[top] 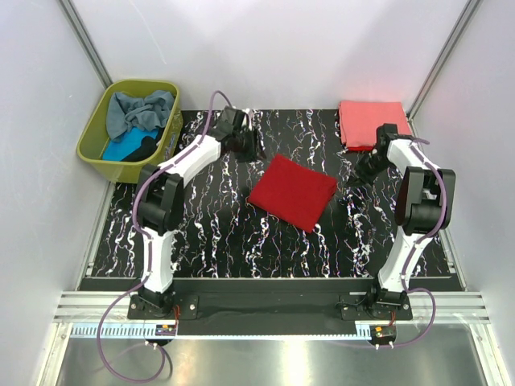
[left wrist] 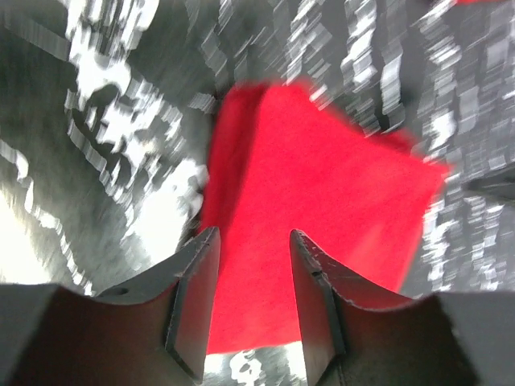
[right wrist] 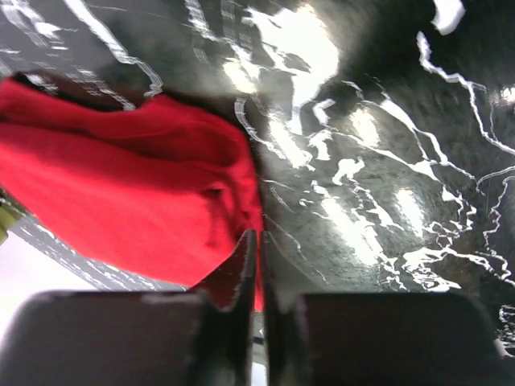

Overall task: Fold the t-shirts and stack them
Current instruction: Fold the tshirt

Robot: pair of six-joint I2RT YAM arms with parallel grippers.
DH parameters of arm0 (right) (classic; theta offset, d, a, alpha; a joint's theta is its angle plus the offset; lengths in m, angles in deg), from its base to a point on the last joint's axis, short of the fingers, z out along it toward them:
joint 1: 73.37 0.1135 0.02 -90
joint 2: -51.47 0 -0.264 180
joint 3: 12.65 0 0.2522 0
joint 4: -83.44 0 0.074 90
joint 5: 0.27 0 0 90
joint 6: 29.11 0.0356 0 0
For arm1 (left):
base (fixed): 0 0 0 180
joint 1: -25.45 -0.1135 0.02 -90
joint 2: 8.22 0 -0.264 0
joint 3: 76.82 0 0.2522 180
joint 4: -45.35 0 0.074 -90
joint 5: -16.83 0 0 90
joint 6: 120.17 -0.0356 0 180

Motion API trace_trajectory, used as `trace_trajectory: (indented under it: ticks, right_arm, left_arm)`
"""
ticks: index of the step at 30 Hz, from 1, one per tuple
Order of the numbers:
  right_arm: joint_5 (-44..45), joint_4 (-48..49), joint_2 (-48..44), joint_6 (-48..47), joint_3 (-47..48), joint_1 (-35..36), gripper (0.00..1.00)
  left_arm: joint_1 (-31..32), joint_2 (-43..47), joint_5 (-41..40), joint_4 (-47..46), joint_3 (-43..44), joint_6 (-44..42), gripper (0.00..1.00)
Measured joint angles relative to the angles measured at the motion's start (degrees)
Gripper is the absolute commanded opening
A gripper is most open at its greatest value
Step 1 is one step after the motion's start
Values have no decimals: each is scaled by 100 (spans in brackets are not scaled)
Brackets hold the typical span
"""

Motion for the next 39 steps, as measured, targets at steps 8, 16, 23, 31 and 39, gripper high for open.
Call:
trace_trajectory:
  ticks: [8,16,23,31,39]
  right_arm:
    - [42,411,48,216,-466,26,0]
    - [-57,688,909,317,249,341,0]
    - [-258,516,1370,136,1513,540,4]
    - [-90,188,918,-225,1845,424,22]
    - [-2317,1825,841,315,879,476,1]
  left_arm:
    - [-7,448,-181,245,-1132,-162,43]
    - [-22,1624,-382,192,-1541,-76,43]
    - [-28,1823,-258,-184,-1733,264,44]
    - [-15,1064,511,-1541,-1751,981,43]
    - [-17,-262,1080,-3027,-1624,1631,41]
